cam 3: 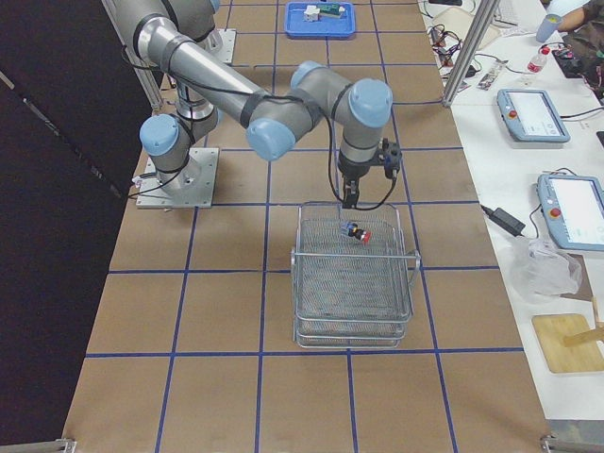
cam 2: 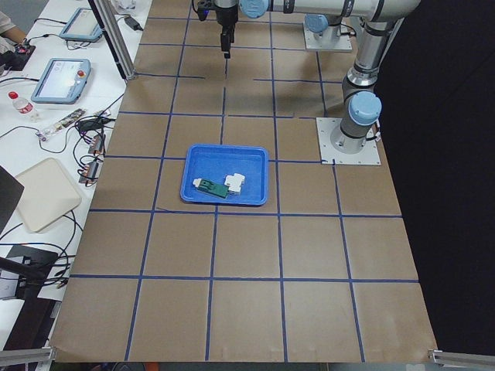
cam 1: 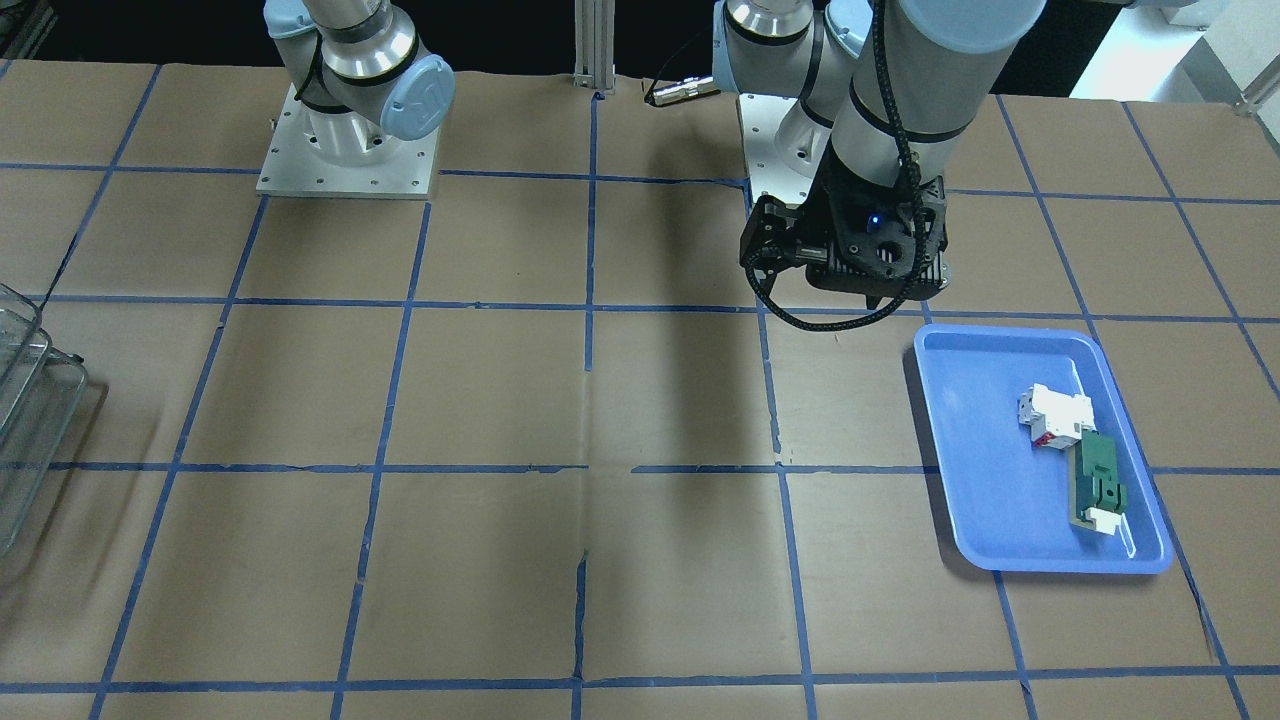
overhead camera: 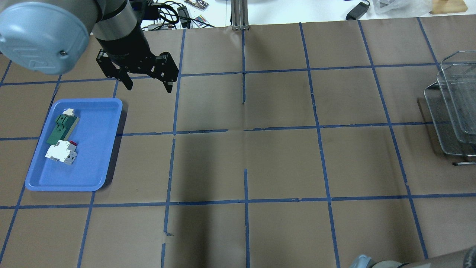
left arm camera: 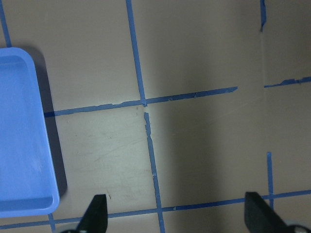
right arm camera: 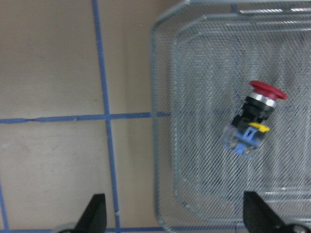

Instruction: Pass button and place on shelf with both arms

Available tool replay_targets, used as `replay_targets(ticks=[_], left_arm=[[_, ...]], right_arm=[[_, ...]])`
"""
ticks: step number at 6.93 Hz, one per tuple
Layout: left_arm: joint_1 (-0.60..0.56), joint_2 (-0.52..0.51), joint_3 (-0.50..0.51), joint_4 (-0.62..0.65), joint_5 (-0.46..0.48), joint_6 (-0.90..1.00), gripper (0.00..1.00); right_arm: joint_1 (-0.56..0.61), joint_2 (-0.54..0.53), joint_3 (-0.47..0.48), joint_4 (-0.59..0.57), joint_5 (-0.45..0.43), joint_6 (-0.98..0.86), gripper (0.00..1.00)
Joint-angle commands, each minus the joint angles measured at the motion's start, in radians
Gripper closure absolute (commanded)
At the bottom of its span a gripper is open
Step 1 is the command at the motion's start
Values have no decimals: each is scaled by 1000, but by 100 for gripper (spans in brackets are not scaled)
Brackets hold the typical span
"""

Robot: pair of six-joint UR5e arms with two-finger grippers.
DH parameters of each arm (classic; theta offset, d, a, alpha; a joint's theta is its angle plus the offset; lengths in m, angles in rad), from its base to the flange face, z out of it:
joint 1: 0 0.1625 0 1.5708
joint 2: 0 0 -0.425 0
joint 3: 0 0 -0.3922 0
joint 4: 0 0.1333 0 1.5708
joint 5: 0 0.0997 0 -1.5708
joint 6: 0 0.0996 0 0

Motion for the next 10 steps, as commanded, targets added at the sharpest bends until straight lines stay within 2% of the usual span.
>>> replay_targets(ticks=[1,2,3,4,5,6,8,10], left_arm=[[0,2,-2,-1,0,-1,0],[0,2,-2,-1,0,-1,0],[0,2,-2,-1,0,-1,0],[0,5,-2,-1,0,-1,0],[0,5,-2,-3,0,-1,0],[2,7,-2,-3,2,-1,0],[2,7,-2,-9,2,-1,0],[2,7,-2,-9,2,-1,0]], right_arm=[[244,-107,14,99,-5,296,0],[383,-113,17,106,-11,444,0],[528,-128,35,103,-54,624,0],[629,-132,54,100,-117,727,0],[685,-133,58,103,-120,739,0],[687,-135,71,106,-114,739,0],[654,-219,170,83,-110,730,0],[569,-242,172,100,-35,731,0]])
